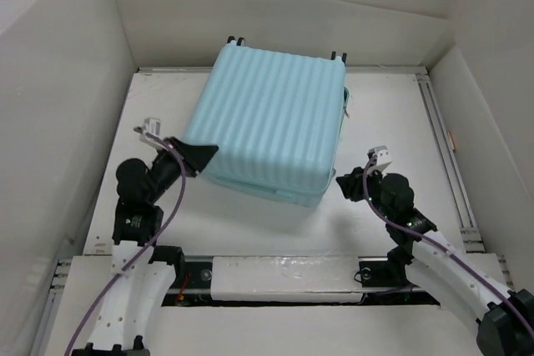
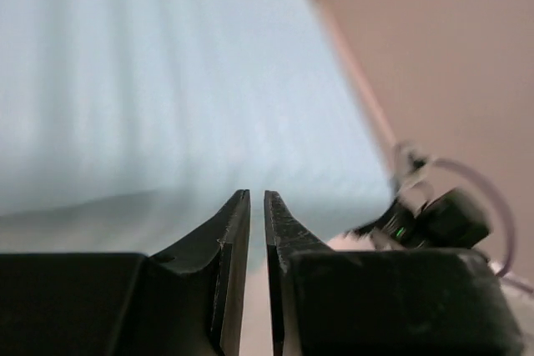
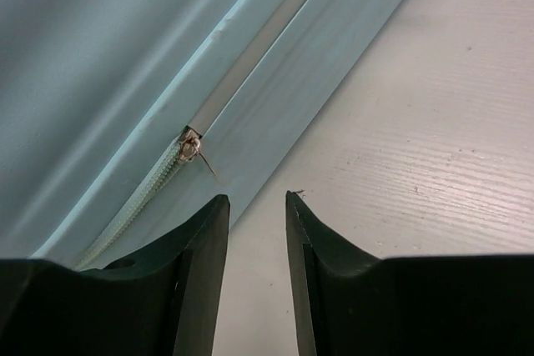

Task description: Pack the luggage

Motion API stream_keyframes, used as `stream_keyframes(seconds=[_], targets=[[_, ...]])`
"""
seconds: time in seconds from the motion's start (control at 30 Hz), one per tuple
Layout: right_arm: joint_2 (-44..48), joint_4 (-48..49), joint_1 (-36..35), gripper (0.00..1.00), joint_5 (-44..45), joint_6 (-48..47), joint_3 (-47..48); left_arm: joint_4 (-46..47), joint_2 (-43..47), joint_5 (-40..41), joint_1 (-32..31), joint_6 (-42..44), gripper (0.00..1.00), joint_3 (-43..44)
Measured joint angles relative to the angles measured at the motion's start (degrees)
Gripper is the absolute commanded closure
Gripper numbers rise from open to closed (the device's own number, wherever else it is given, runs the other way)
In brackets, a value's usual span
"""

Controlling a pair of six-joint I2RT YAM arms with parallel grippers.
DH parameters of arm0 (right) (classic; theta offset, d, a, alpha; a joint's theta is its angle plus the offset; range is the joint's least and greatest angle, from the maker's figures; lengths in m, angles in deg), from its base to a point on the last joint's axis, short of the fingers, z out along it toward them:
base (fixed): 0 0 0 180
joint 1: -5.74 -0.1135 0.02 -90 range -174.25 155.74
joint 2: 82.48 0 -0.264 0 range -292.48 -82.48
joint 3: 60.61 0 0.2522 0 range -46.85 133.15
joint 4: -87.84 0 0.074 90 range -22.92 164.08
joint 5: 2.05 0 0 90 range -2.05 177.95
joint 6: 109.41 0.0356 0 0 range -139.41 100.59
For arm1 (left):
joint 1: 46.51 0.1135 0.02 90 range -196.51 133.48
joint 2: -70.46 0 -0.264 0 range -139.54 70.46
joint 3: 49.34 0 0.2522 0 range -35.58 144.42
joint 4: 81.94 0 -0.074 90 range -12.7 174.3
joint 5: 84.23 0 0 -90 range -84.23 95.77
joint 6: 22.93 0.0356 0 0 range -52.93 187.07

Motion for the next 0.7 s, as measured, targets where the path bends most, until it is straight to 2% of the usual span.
stream_keyframes(seconds=[0.13,0.27,0.4,0.5,0.53,0.6,0.63,0.7], targets=[[-2.49,1.42,2.12,0.59,-5.18,-0.92,0.15,2.95,-8.63,3.45,0.02,0.33,0.88,21.00],[-1.31,2.99,3.28,0.59,-8.02,-0.87,0.13,3.19,-21.90,7.65,-0.07,2.91,0.90,45.97],[-1.22,4.00,4.11,0.59,-10.43,-1.01,0.13,-2.73,-36.87,13.05,-0.02,7.45,0.89,65.94],[-2.40,4.94,5.18,0.58,-12.57,-1.55,0.13,-12.09,-48.98,17.35,-0.44,10.88,0.85,81.81],[-2.86,5.11,5.60,0.58,-13.42,-1.64,0.13,-16.41,-53.53,21.90,-2.23,12.74,0.85,87.89],[-3.82,5.81,6.51,0.56,-14.93,-1.99,0.11,-23.41,-63.87,37.66,-11.89,19.15,0.85,101.96],[-4.17,6.38,6.88,0.55,-15.69,-2.14,0.11,-23.39,-67.89,44.30,-18.34,21.70,0.85,106.01],[-4.92,7.39,7.50,0.54,-16.98,-2.29,0.11,-25.40,-73.29,53.40,-32.20,24.39,0.85,107.60]])
